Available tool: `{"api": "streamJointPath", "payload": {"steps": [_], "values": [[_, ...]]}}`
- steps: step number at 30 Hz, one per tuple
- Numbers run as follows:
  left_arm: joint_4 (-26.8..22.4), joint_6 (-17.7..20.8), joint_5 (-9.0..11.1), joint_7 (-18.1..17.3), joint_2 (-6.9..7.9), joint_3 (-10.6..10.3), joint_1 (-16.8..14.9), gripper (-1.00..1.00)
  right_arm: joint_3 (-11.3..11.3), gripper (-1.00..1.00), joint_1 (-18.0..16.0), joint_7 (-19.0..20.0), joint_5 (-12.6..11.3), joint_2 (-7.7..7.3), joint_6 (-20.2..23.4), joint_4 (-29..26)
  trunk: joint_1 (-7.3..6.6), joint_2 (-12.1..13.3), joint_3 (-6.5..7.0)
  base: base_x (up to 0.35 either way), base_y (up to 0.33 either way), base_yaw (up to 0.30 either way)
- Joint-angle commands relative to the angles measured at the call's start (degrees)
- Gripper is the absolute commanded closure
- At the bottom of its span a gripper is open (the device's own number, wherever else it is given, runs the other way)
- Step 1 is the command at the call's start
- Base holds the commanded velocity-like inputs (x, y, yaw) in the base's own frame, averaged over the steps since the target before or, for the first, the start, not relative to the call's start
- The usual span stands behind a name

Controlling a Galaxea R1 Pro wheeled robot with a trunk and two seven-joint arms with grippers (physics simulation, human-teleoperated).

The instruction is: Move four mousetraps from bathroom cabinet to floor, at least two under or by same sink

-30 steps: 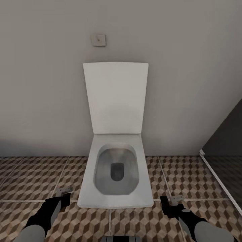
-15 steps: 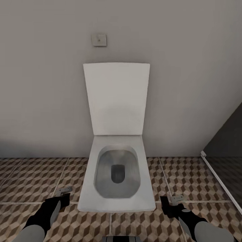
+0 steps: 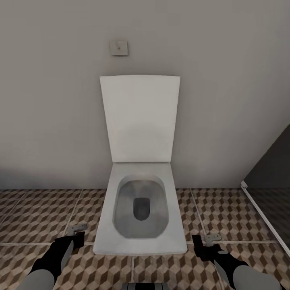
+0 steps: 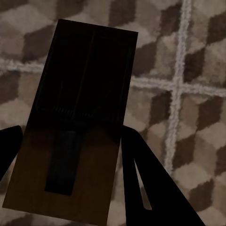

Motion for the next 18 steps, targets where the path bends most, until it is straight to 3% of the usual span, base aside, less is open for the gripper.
{"api": "streamJointPath", "payload": {"steps": [1,18], "values": [[0.0,0.0,0.0,0.0,0.08,0.0,0.0,1.0,0.0,1.0,0.0,0.2,-0.2,0.0,0.0,0.0,0.0,0.0,0.0,0.0,0.0,0.0],[-0.1,-0.1,-0.3,0.6,0.34,0.1,0.0,1.0,-0.2,1.0,0.0,0.1,-0.6,-0.09,-1.7,-0.5,0.41,-0.2,-3.54,0.0,0.0,0.0]]}}
